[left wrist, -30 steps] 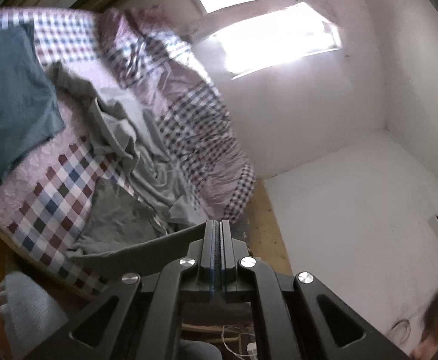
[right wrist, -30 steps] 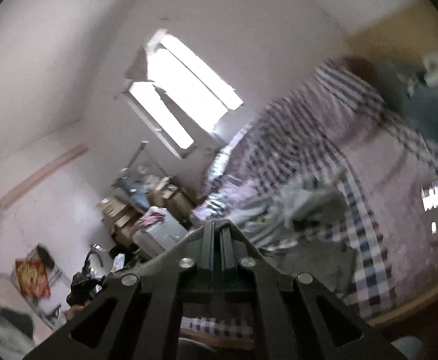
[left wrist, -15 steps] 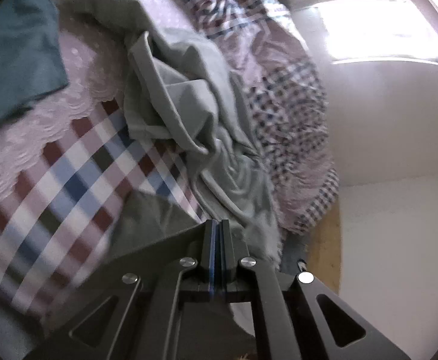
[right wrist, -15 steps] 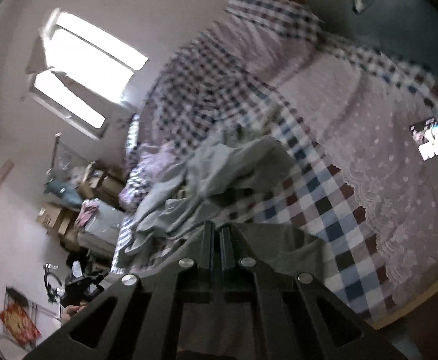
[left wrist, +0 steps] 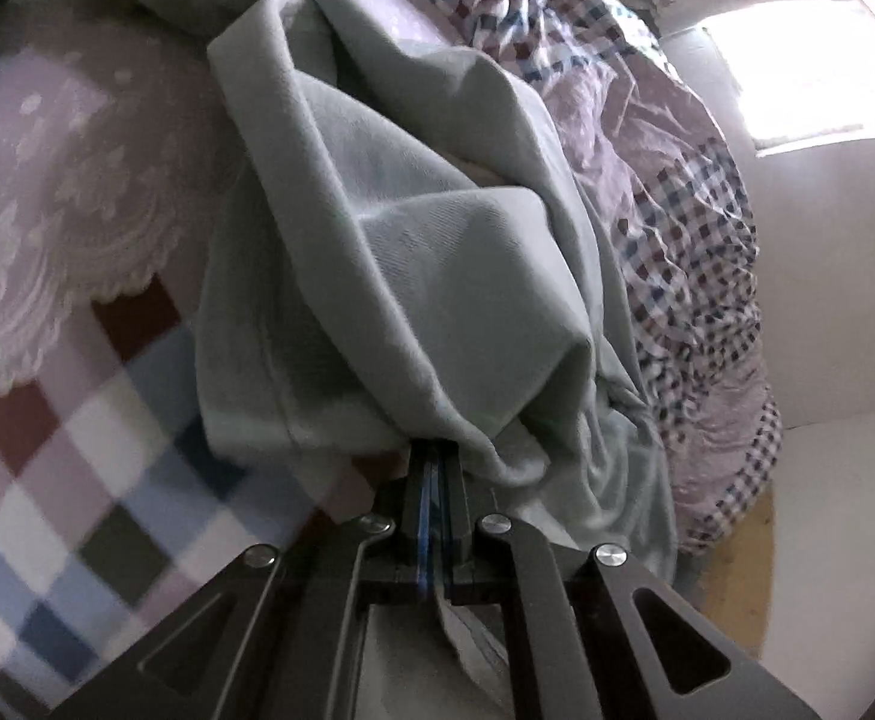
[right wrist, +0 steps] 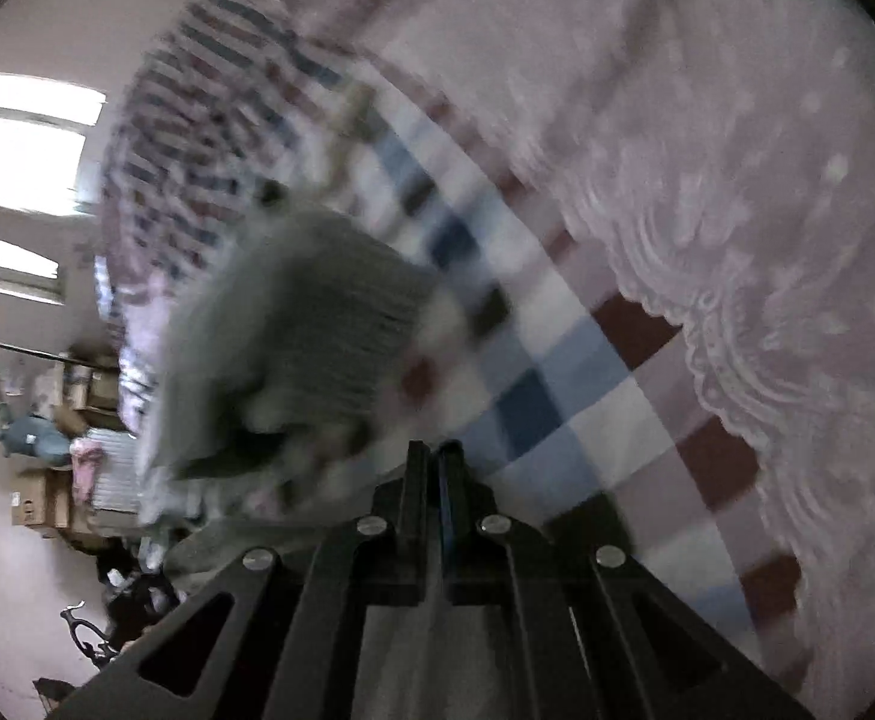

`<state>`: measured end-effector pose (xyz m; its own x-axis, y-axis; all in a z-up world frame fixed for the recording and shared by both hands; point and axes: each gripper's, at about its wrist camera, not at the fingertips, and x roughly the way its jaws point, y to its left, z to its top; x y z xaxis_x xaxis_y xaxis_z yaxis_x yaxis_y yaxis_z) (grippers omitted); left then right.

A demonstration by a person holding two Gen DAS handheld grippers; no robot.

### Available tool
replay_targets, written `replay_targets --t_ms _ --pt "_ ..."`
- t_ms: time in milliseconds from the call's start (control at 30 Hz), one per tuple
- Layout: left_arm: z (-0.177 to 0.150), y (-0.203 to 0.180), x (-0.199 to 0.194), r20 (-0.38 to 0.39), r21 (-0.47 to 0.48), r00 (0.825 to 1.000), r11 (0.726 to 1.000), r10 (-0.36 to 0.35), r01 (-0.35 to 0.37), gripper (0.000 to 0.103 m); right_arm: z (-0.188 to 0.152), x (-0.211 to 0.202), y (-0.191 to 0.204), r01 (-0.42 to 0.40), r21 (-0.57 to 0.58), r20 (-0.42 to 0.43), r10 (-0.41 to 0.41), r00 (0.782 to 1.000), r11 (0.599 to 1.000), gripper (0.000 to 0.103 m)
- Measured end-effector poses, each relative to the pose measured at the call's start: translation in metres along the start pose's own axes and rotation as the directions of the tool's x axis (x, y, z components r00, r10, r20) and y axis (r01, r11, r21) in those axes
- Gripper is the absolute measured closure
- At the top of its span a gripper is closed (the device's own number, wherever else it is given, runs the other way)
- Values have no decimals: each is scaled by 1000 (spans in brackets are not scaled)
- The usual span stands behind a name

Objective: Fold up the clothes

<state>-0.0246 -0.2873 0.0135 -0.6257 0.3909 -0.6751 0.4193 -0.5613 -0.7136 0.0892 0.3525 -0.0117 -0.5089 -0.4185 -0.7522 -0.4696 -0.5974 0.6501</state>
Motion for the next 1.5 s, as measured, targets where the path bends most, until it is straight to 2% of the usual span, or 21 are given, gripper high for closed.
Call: replay_targets --t_ms 33,100,133,167,200,233,267,333,367,467,567,667,733,867,967,1067,1200,1233,1367,1433,1500 --pt "0 1 -1 11 21 1000 1000 -6 6 102 1 -2 1 1 -23 10 -1 1000 1000 101" --pt "-2 1 -8 34 78 999 997 -14 12 94 1 -9 5 12 -86 41 -8 999 996 99" --pt "-4 0 -13 44 103 999 995 -11 7 80 -1 -21 8 46 -120 95 -35 995 992 84" --pt "-7 0 -19 56 131 998 991 -10 3 61 -4 -34 11 92 -151 161 -67 985 984 63" --pt "-13 0 -27 73 165 997 986 -13 1 51 -9 -49 13 118 -172 222 -79 972 978 59" --pt "-18 0 -35 89 199 996 980 -17 -1 35 -15 -64 15 114 -188 259 -63 964 975 56" --pt "-24 1 -43 100 229 995 973 -21 -3 31 -19 -75 13 90 -207 268 -32 963 974 54" --pt "-37 8 -58 106 278 994 960 -34 3 31 -26 -86 12 53 -252 238 9 971 966 53" --pt "-46 13 -65 103 303 994 953 -44 11 31 -31 -88 13 65 -289 223 1 975 955 52" --pt "-66 19 -78 94 347 995 938 -44 8 31 -47 -82 19 134 -400 181 -65 981 906 52" --pt "-83 21 -80 59 377 997 926 -42 16 31 -61 -74 17 181 -452 155 -123 980 874 52" --pt "-97 19 -77 58 423 998 906 -25 -2 31 -79 -82 14 127 -471 157 -59 986 873 52" --pt "-99 18 -73 58 442 998 897 -17 -10 31 -86 -77 18 139 -503 152 -70 986 853 52" --pt "-94 15 -69 31 475 999 880 -39 20 31 -86 -59 24 157 -548 132 -101 986 821 53" --pt "-89 12 -69 34 512 999 859 -11 -8 31 -81 -45 30 190 -586 132 -139 981 788 53" --pt "-92 4 -65 11 591 1000 806 29 -30 32 -82 -36 36 232 -634 147 -179 973 738 53" --pt "-100 -11 -51 -7 702 995 709 99 -66 33 -94 -20 46 300 -724 181 -248 952 622 53" --pt "-102 -16 -44 -2 723 993 686 118 -80 33 -94 -16 48 310 -734 193 -252 948 604 53" --pt "-101 -33 -17 1 763 989 639 147 -96 35 -79 -2 51 302 -721 207 -222 953 624 53" --pt "-100 -41 -3 8 782 986 614 165 -109 35 -70 4 57 320 -722 231 -222 947 613 53" --pt "-99 -48 10 21 787 984 604 175 -124 35 -54 9 61 345 -696 266 -220 939 630 53"
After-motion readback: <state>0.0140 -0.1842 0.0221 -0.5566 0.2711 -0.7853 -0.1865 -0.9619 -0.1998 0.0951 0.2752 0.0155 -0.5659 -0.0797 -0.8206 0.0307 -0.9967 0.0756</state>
